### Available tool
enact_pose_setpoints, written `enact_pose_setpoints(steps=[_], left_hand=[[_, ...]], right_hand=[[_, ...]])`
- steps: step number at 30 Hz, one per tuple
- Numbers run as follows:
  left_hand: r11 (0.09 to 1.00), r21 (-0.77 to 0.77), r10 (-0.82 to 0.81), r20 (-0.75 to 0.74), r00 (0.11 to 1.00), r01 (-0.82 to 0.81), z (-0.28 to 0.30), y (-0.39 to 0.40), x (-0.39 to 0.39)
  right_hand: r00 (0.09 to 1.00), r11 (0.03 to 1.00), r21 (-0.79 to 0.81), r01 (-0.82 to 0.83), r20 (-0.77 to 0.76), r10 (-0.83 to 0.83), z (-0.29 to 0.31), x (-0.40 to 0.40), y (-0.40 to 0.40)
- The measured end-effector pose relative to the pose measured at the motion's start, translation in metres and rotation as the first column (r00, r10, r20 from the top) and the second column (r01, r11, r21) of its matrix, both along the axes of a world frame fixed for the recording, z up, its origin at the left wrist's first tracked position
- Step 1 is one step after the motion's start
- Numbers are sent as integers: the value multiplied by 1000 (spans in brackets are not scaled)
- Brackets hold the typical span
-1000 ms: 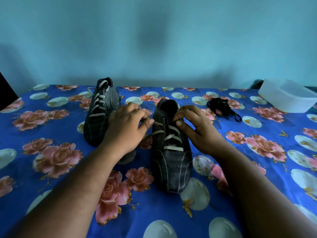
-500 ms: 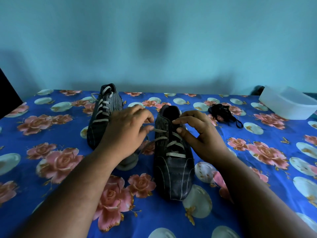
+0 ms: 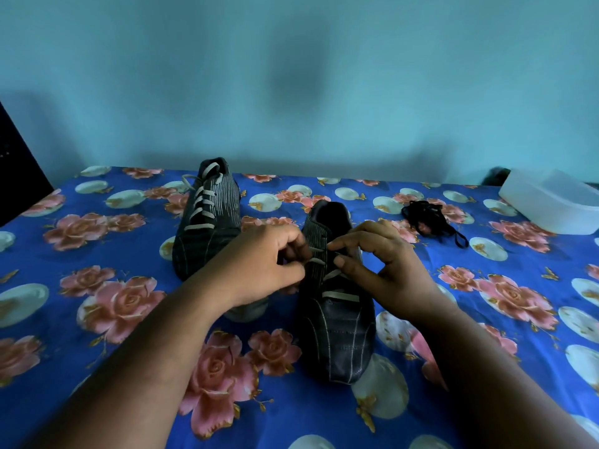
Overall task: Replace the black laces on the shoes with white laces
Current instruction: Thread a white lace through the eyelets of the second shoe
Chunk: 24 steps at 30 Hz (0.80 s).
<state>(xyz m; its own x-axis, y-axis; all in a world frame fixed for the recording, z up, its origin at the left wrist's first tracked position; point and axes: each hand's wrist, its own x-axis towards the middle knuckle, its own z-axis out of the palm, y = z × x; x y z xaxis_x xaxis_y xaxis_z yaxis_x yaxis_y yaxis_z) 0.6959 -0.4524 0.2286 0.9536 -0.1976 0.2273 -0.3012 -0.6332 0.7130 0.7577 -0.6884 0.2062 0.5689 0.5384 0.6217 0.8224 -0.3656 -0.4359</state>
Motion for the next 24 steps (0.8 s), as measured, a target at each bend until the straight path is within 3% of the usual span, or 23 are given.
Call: enact_pose_setpoints(steps=[5,10,15,17,21,24], left_hand=[[981,-178,-45,185,982,78,2,-12,-5],[964,-191,-128,266,955,182,1,-26,-10],[913,-392,-20,232,973,112,-3,-23,-1],[930,-361,1,177,984,64,-10,-17,7],[929,-349,-136,-1,991,127,-22,-17,10],[957,-250,-134,57,989,144,-26,-18,11]], right_hand=[[1000,999,-51,-19,12,20,-3,-1,7],[999,1000,-26,5,49,-4,-5,-2,12],[999,995,95,32,21,-34,-2,-6,16],[998,984,176,34,-53,-25,1,-9,17],[979,937,350,28,-198,44,4,-13,15],[949,868,494,45,-293,118,10,-13,12]])
